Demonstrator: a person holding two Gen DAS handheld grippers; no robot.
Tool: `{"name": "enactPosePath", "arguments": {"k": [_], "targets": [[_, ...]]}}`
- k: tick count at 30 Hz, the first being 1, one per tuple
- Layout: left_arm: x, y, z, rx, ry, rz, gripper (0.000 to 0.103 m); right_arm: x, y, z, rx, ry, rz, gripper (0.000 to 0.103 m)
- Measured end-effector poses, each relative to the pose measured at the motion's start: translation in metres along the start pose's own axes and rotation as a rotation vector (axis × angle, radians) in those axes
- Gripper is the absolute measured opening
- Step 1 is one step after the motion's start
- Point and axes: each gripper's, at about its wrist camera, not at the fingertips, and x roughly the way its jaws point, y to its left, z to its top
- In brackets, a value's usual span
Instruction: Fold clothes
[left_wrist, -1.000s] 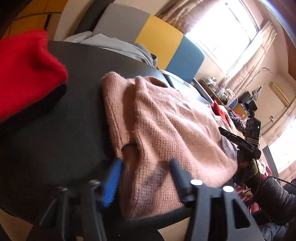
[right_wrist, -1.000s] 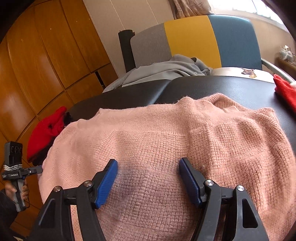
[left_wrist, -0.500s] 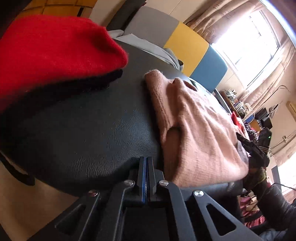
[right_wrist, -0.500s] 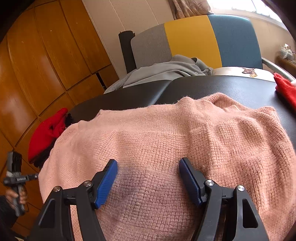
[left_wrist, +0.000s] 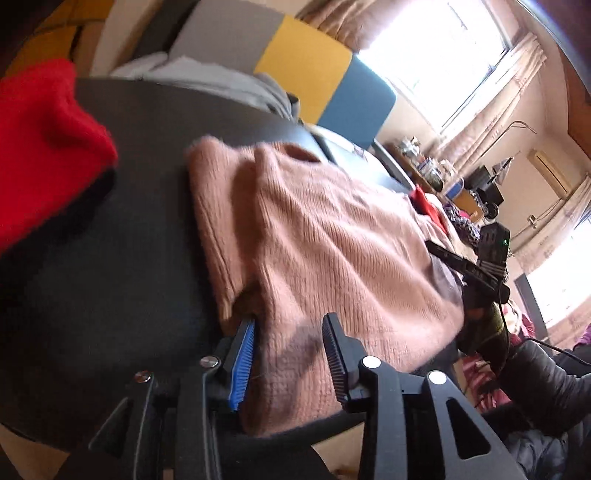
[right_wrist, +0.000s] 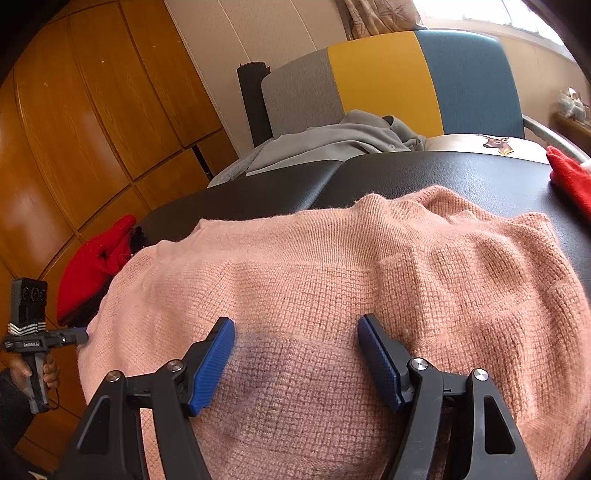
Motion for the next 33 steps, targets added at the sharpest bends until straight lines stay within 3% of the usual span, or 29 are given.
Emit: {"name": "enactPosePath", "arguments": {"k": [1,3,6,10,12,13,15,20,25,26,28,31,33], "targets": [[-0.008,-0.002,-0.002,0.001,-0.024,0.012,0.005,0.0,0.0,0.0,0.0,0.0,0.001,0.071],[-0.02,-0.002,-0.006,-0.035,-0.047,0.022,0.004,0.0,0.001,0.0,-0.001,0.0,-0.001,0.071],[-0.014,0.0,-0.026,-0.03,0.008,0.105,0.004,0.0,0.001,0.0,-0.003,0.0,-0.001,0.071],[-0.013,0.002,-0.028,-0.062,0.009,0.114,0.005,0.0,0.001,0.0,-0.002,0.0,0.002,0.072],[-0.018,-0.003,-0.02,-0.052,-0.019,0.11,0.012,0.0,0.002,0.0,-0.006,0.001,-0.002,0.072],[-0.022,-0.005,-0.013,-0.038,-0.041,0.111,0.022,0.0,0.002,0.0,-0.009,0.001,-0.003,0.072],[-0.026,-0.003,0.005,-0.009,-0.084,0.13,0.026,0.0,0.001,0.0,-0.007,-0.001,0.001,0.072],[-0.001,0.007,0.054,0.047,-0.041,0.167,0.028,-0.002,0.001,-0.001,-0.003,-0.003,0.009,0.073],[0.04,0.005,0.094,0.062,0.015,0.14,0.029,-0.003,0.0,-0.001,0.006,-0.007,0.02,0.073],[0.047,0.004,0.098,0.071,0.027,0.145,0.029,-0.003,0.0,-0.001,0.006,-0.007,0.02,0.073],[0.06,0.002,0.103,0.093,0.052,0.161,0.004,-0.003,0.0,-0.001,0.008,-0.008,0.023,0.073],[0.047,-0.017,0.103,0.136,-0.021,0.19,0.004,-0.003,0.0,-0.001,0.009,-0.009,0.023,0.073],[0.039,-0.016,0.1,0.13,-0.06,0.275,0.004,-0.003,0.003,-0.001,-0.002,-0.008,0.013,0.074]]}}
